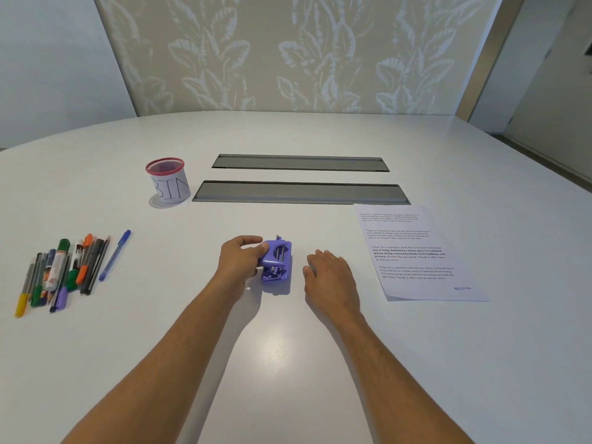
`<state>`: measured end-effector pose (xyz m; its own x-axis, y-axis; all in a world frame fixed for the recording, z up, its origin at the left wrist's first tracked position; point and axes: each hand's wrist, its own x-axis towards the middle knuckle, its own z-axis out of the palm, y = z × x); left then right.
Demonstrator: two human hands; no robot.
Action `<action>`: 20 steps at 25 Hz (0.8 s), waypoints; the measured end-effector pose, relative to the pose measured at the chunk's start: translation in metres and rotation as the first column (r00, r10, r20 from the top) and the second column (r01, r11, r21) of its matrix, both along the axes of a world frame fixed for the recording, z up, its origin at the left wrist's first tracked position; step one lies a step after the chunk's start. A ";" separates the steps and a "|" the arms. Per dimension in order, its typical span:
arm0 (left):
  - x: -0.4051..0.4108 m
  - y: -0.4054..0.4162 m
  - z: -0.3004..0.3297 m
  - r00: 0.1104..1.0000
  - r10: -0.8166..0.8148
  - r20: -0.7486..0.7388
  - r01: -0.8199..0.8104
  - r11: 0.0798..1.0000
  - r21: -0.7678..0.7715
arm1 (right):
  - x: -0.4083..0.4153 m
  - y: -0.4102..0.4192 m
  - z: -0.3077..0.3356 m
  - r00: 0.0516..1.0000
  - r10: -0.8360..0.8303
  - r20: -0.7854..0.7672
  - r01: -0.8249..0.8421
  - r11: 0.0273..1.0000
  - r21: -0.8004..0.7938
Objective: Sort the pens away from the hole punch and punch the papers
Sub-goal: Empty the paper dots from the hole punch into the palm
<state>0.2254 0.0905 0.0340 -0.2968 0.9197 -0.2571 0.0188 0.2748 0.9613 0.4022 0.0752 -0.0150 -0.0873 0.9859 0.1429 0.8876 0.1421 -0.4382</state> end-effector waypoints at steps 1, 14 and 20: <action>-0.004 0.001 0.001 1.000 0.003 0.009 -0.003 1.000 0.013 | 0.000 -0.001 0.001 1.000 0.005 -0.006 -0.005 1.000 -0.001; -0.053 -0.002 0.000 0.986 0.091 -0.136 -0.092 0.996 0.003 | -0.002 0.003 -0.003 0.998 -0.044 -0.036 0.045 0.998 0.039; -0.051 -0.001 -0.005 0.985 0.058 -0.165 -0.064 0.997 -0.030 | -0.001 0.004 -0.004 0.999 -0.027 -0.039 0.028 0.999 0.033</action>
<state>0.1744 0.0899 0.0287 -0.3928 0.8898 -0.2324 0.1570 0.3139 0.9364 0.4016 0.0789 -0.0188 -0.0536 0.9824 0.1790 0.8737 0.1330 -0.4679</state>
